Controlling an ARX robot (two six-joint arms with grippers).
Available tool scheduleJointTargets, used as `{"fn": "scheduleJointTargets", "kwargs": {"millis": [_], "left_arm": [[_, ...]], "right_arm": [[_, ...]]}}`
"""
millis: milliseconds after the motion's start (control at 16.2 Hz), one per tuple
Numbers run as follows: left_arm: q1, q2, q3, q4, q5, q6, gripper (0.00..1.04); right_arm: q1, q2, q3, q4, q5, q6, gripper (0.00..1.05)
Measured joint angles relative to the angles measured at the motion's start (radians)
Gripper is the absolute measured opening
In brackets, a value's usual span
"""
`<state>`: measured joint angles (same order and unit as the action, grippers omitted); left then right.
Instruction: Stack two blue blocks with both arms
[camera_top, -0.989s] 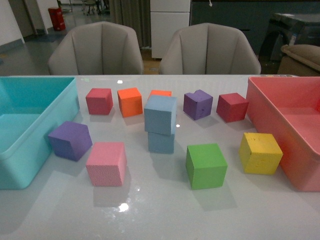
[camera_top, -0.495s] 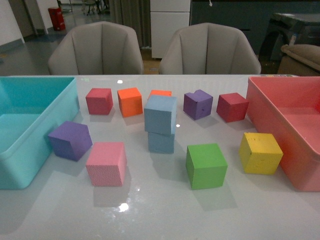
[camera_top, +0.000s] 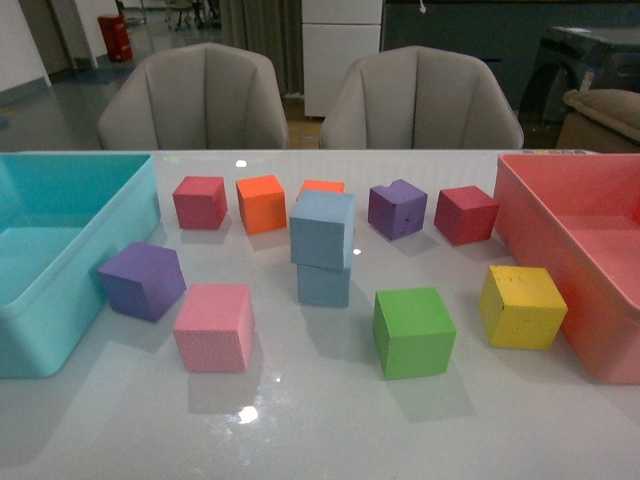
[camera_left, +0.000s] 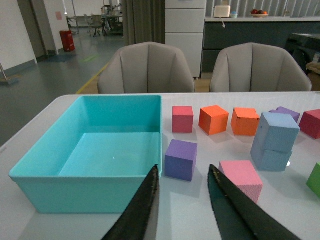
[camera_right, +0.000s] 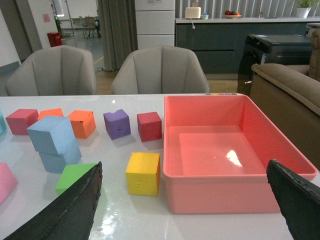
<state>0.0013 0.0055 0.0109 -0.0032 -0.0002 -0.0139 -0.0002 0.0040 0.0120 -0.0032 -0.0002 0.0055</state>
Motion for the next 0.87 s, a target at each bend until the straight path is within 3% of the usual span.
{"fn": "scheduleJointTargets", "kwargs": {"millis": [309, 866], "left_arm": [[0.000, 0.000, 0.000, 0.000, 0.000, 0.000, 0.96], [0.000, 0.000, 0.000, 0.000, 0.000, 0.001, 0.98]], "right_arm": [[0.000, 0.000, 0.000, 0.000, 0.000, 0.000, 0.98], [0.000, 0.000, 0.000, 0.000, 0.000, 0.000, 0.98]]}}
